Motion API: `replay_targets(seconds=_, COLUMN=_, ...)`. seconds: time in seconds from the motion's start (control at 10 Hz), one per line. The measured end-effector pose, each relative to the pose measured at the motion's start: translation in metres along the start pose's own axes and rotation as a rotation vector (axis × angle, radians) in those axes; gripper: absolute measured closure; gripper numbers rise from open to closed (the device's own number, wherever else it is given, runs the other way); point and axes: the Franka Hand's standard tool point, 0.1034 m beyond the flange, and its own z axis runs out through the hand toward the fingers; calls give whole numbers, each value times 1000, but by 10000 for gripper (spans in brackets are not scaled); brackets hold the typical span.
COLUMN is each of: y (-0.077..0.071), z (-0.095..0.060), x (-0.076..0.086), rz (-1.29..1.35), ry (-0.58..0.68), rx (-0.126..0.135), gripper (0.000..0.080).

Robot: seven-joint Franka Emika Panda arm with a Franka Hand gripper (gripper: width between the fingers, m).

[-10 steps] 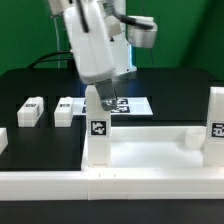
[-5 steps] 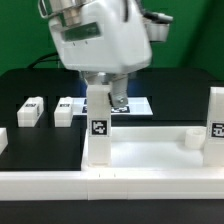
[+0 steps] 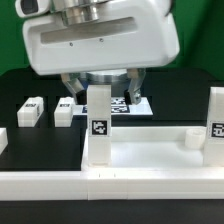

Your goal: Assemble desk

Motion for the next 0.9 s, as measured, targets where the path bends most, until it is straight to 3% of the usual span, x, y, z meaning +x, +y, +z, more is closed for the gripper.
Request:
replay_targets(seconds=0.1, y=-5, z=-4, x=6, rz=-221, ry=25, rx=-39, gripper=151)
replay_targets(seconds=0.2, y=-6, z=-4, x=6, rz=-365, ry=32, rx=-51, gripper=151)
replay_targets(seconds=0.5, y=-6, z=-4, x=6, rz=-287, ry=34, rx=-47, gripper=195)
replay_targets(seconds=0.6, y=-6, z=-4, x=6, rz=-198, ry=35, rx=-45, gripper=370)
replay_targets(seconds=0.7, y=-4, z=-5, x=7, rz=-132, ry=39, rx=-47, gripper=370)
replay_targets(seconds=0.8, y=-1, z=-5, x=10, rz=-29, ry=48, rx=-44, gripper=486)
replay_targets(seconds=0.9, y=0, z=-5, x=10, rz=75, ry=52, rx=-42, gripper=486)
